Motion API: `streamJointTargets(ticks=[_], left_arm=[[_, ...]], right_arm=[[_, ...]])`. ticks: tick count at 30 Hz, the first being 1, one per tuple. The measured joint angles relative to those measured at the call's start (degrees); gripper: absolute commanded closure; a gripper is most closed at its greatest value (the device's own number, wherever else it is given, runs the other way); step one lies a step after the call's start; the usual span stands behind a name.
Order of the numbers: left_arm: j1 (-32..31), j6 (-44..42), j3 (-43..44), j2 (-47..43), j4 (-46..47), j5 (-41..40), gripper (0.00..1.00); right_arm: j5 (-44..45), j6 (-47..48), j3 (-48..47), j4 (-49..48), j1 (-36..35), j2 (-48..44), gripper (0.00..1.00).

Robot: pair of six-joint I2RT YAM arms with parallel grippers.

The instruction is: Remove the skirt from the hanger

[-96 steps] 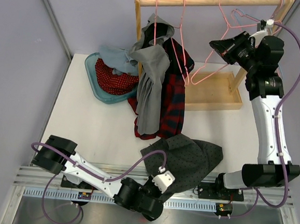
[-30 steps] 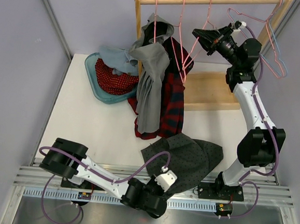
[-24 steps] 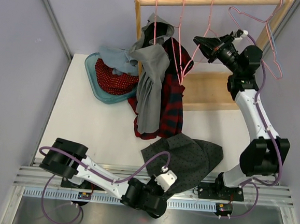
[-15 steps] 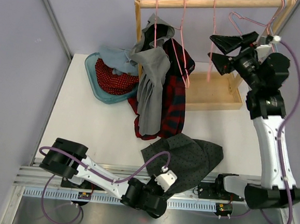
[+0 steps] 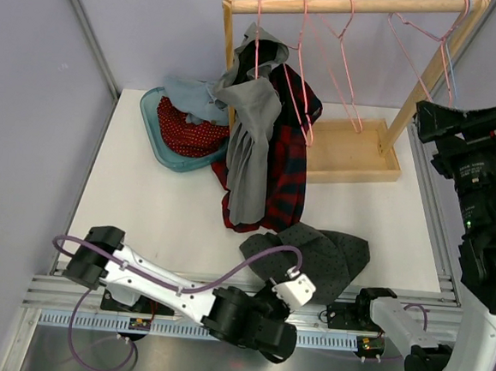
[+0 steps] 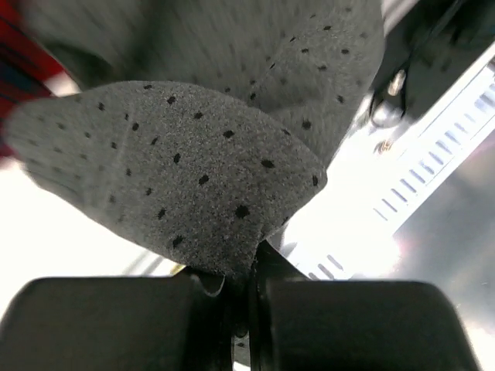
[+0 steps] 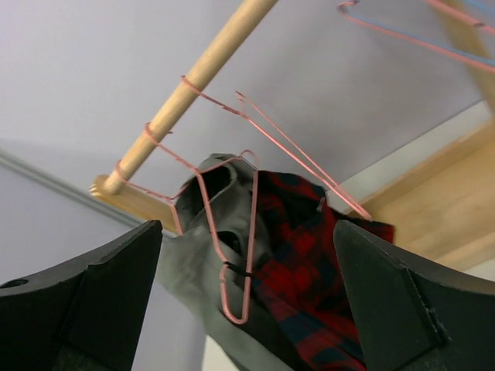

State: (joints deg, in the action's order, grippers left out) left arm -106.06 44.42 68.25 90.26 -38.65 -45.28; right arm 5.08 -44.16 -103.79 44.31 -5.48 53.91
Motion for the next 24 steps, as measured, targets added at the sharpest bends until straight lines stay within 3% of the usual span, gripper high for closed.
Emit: streamJointTargets(ticks=[7, 11, 14, 18, 24], left_arm=[[2.9, -4.4, 2.2, -15.0, -15.1, -5.2, 1.0], [10.1, -5.8, 4.3, -26.1, -23.0, -8.2, 1.0], [19.8, -9.8, 7.6, -31.8, -26.2, -9.3, 1.0], [34.3, -19.7, 12.9, -33.1, -26.2, -9.9, 1.0], [58.9, -36.2, 18.6, -29.1, -14.1, -5.4, 1.0]], right_arm=[[7.0, 6.9, 3.8, 6.0, 0.0, -6.7, 0.0], [8.8, 8.8, 6.4, 6.9, 0.0, -10.0, 0.01], [9.0, 9.5, 7.6, 7.5, 0.0, -11.3, 0.01], [8.9, 10.0, 9.2, 7.8, 0.0, -11.8, 0.01], [8.3, 10.2, 13.1, 7.8, 0.0, -13.1, 0.01]])
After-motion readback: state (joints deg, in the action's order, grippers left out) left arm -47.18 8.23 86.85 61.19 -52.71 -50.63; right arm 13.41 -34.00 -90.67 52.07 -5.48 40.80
